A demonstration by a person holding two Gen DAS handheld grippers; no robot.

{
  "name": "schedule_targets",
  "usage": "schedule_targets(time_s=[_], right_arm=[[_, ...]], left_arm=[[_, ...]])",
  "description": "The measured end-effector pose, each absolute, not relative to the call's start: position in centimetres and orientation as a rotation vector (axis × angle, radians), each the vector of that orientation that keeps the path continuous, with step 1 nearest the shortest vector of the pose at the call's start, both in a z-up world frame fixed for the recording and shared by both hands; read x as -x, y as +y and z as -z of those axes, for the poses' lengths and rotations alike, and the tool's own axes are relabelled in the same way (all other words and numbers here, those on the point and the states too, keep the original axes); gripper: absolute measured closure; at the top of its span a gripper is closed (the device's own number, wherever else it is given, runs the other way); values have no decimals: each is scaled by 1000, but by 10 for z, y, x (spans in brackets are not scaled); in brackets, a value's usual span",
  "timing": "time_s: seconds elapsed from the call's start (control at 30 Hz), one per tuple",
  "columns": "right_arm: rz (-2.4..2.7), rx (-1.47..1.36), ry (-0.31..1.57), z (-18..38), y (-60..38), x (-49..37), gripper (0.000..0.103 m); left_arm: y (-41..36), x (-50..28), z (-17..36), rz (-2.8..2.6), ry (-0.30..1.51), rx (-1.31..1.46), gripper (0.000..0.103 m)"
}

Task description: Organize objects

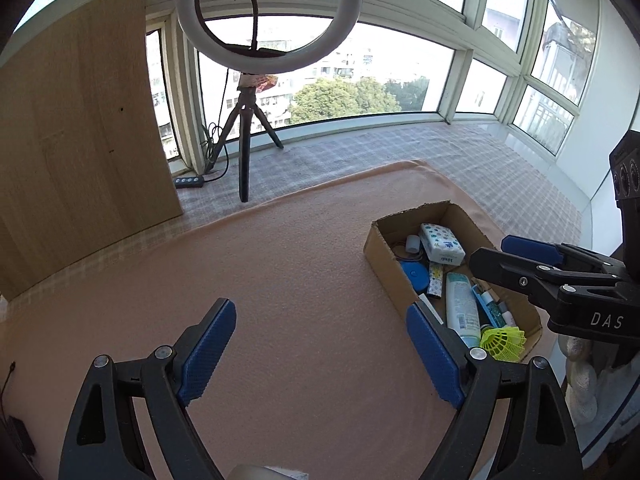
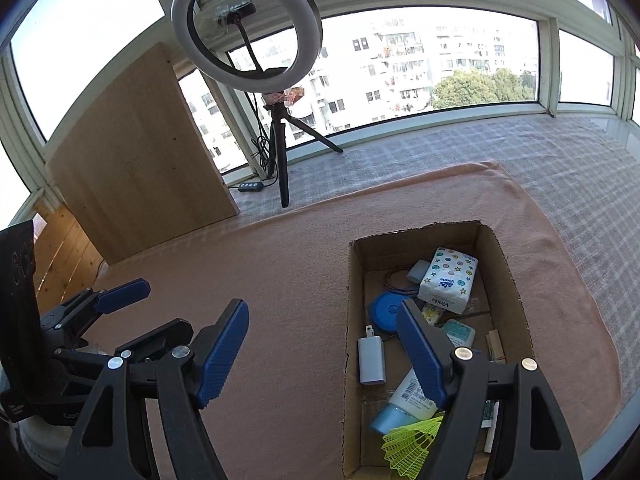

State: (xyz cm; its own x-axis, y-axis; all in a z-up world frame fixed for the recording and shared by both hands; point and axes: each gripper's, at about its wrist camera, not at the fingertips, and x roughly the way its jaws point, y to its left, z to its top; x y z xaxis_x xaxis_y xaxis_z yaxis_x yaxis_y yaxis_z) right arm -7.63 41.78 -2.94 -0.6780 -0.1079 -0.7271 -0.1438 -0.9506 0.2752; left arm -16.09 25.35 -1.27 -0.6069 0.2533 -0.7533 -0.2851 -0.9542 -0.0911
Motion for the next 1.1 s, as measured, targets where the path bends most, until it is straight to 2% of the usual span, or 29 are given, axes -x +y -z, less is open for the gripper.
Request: schedule_targets(time_s=[0.53,1.1], right_arm=[[-2932,1253,331,19,317,53,30],[-2956,1274,203,29,255,27,30]], left_arm=[[157,88,-1,-2763,-40,1233,10],[93,35,17,-2855,-156,1344,9]])
